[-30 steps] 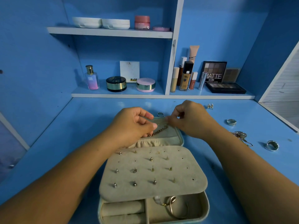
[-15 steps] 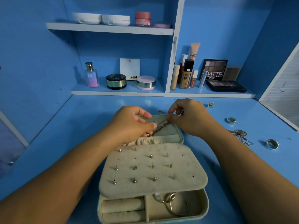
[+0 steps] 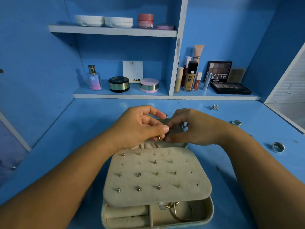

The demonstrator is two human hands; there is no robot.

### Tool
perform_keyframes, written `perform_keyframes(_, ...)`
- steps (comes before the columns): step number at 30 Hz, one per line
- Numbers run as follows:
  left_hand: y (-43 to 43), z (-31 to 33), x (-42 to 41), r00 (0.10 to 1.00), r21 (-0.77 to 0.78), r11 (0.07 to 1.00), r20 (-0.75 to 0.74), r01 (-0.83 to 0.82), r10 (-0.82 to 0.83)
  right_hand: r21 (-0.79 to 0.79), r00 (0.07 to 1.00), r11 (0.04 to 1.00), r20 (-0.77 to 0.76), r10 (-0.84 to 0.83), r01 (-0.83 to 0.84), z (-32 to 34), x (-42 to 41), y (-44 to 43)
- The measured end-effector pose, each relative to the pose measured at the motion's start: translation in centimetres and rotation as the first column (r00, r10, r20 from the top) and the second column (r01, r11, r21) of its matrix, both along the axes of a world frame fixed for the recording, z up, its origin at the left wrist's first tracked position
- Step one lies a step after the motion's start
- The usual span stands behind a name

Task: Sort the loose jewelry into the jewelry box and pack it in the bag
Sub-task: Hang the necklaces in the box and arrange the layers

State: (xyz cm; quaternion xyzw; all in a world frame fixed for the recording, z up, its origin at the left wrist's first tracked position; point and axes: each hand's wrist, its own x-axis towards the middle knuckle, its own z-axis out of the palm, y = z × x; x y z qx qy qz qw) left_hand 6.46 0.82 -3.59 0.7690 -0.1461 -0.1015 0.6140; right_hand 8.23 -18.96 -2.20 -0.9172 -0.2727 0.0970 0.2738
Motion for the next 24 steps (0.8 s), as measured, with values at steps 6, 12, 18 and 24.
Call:
perform_keyframes(6,1.3,0.0,0.5,0.986,0.227,0.969,0.155,-0.097,0.063,-0.022,1.0,1.0,-0.017,0.002,-0.002,0.1,0.2,-0.6)
perform_keyframes(12,3.4,0.9,0.3,0.947,0.683,0.73,0.25,-0.025,-0.201,-0.029,0.997,0.998,0.052,-0.05,0.051,0.2,0.1,-0.6)
perform_keyframes(18,3.2,0.7,0.1,0.957,0.686,0.727,0.211,0.002,-0.201,-0.15,0.989,0.989,0.145,0.028,-0.006,-0.1,-0.8,1.2)
perform_keyframes(24,3.4,0.7,0.1,0.976,0.58,0.812,0.133,0.064,-0.172,-0.109,0.99,0.993,0.137,-0.035,0.05,0.4,-1.2,0.6)
